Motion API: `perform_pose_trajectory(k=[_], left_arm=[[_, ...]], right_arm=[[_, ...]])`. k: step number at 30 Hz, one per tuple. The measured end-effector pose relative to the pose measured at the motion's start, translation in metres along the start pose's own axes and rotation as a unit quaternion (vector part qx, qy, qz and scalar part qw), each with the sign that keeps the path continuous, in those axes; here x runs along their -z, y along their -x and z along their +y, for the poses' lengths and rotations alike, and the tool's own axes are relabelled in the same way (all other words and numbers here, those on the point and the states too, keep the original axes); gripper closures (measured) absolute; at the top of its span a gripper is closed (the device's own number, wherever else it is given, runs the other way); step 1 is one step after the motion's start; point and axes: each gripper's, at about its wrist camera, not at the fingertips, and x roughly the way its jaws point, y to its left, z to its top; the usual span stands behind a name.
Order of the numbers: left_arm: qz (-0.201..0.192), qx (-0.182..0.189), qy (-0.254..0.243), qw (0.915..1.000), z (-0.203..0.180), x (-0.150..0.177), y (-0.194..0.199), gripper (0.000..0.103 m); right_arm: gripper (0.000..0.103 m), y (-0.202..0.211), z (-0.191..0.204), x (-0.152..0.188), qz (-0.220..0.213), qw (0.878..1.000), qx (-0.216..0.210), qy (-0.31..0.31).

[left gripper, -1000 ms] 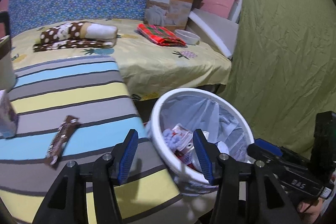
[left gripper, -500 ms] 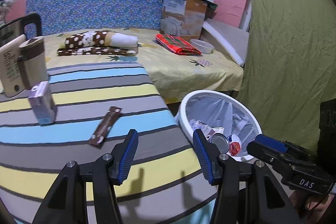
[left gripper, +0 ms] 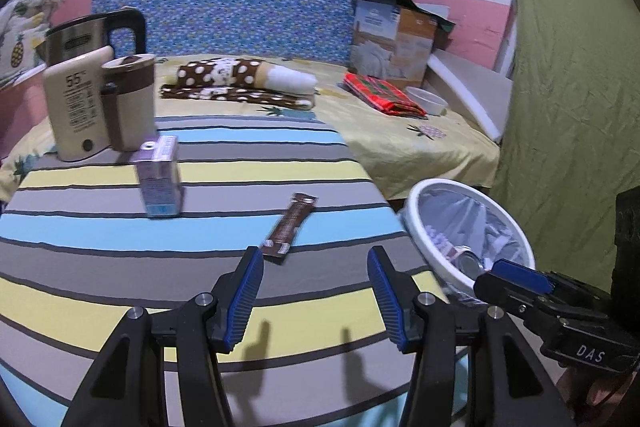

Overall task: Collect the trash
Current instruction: 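Move both grippers back from the bin toward the table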

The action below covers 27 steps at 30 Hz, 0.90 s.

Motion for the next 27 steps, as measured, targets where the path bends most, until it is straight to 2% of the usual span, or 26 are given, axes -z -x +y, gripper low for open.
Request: perform_pose_trajectory(k=[12, 27], left_arm=[[-0.008, -0.03, 0.014, 0.9994, 0.037, -0.012, -0.002, 0.049], [-0.003, -0.066, 0.033, 0.9973, 0.095, -0.028, -0.03, 0.049]], right_arm=[[0.049, -0.023, 0.024, -0.012, 0.012, 1.0, -0.007, 0.013], [0.049, -0.065, 0.047, -0.024, 0.039, 0.999, -0.009, 0.019]])
